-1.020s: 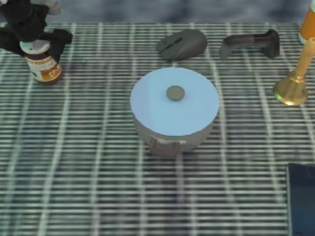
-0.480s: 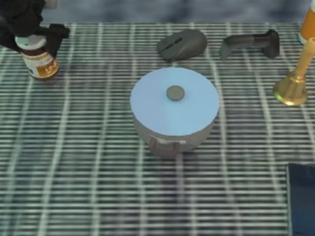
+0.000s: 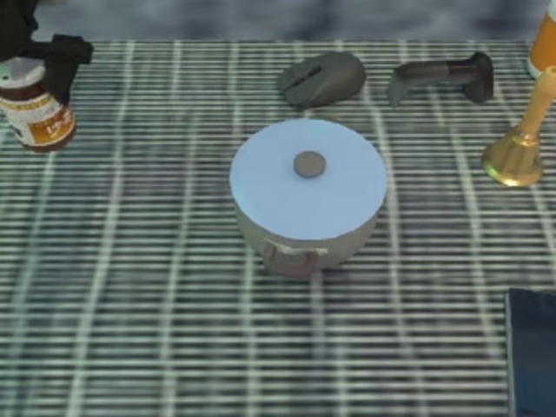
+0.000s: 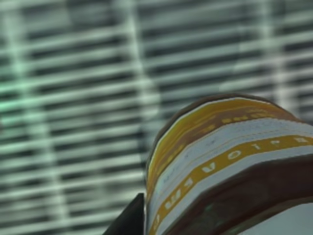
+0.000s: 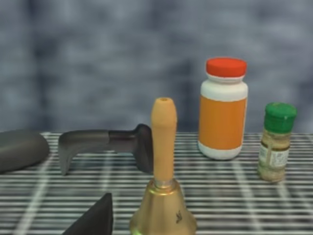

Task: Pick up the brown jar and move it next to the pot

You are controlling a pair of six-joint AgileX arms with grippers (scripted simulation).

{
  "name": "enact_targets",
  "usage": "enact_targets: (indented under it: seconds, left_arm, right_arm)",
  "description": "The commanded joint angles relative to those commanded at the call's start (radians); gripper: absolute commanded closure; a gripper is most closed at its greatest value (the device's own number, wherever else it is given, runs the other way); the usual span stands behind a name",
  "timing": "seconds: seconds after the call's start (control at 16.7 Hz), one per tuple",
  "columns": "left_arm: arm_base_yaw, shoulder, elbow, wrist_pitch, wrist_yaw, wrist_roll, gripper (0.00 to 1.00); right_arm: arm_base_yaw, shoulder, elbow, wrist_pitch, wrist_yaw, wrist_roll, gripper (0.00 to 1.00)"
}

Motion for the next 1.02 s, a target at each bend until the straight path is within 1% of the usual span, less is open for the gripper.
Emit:
enact_targets:
  seconds: [0.18,0.54,0.72,1.02]
  left_arm:
    - [0.003,-0.062,-0.065,0.006,-0.001,-0.001,1.0]
    - [-0.013,-0.064,-0.075,0.013,-0.004,-0.014,1.0]
    - [-0.072,-0.084,-0.147,0.059,-0.022,-0.105,1.0]
    - [-0.219,-0.141,-0.326,0.182,-0.069,-0.343,1.0]
  right_arm:
    - [0.0,0.0,0.0,0.0,0.0,0.0,0.0]
    - [0.0,0.0,0.0,0.0,0.0,0.0,0.0]
    - [0.0,0.0,0.0,0.0,0.0,0.0,0.0]
    - [0.0,0.0,0.0,0.0,0.0,0.0,0.0]
